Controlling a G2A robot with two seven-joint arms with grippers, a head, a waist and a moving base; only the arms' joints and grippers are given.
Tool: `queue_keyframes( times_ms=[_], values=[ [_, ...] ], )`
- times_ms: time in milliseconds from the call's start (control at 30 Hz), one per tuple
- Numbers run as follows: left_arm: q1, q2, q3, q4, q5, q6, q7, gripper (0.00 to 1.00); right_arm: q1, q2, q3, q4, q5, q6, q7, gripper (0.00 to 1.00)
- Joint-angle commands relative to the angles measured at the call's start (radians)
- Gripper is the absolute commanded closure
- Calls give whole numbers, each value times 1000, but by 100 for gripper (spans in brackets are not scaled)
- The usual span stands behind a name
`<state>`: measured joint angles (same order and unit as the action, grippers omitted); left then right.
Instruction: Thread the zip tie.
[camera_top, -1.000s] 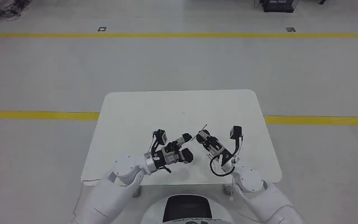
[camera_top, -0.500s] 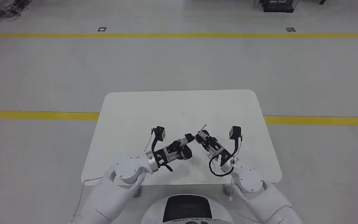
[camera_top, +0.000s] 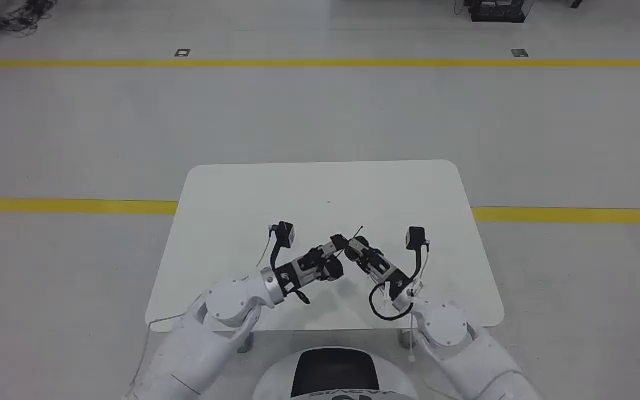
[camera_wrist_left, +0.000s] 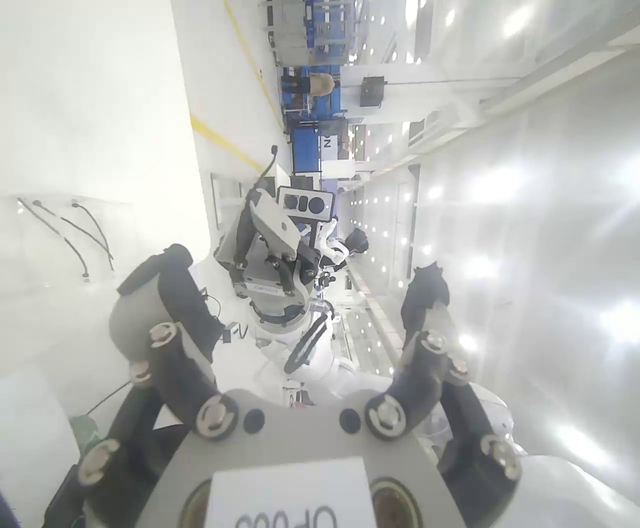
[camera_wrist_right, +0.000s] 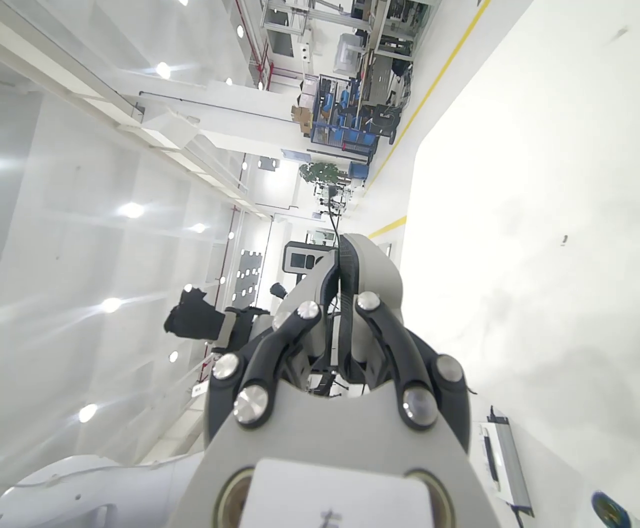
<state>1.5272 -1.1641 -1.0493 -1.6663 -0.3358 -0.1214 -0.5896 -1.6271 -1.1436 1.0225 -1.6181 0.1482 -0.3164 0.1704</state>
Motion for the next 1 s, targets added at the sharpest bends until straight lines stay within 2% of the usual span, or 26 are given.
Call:
queue_keyframes(
  times_ms=[0,233,267,367,433,867,967],
  values=[
    [0,0,0,0,1,0,0,0,0,0,0,0,1,0,0,100],
    [2,1,5,-1,6,1,20,0,-3,-2,5,-6,-7,-9,-7,100],
    [3,2,4,-1,7,3,22,5,-5,-2,8,-7,-8,-15,-8,100],
    [4,4,4,-3,3,5,20,40,-10,-2,16,-14,-14,-24,-2,100],
    [4,5,5,-3,3,6,20,54,-14,-2,20,-19,-18,-24,1,100],
    [-3,10,20,1,-1,6,22,76,-40,-7,42,-43,-55,-24,-11,100],
    [-1,12,19,2,-3,10,26,77,-46,-8,47,-47,-62,-24,-14,100]
  ],
)
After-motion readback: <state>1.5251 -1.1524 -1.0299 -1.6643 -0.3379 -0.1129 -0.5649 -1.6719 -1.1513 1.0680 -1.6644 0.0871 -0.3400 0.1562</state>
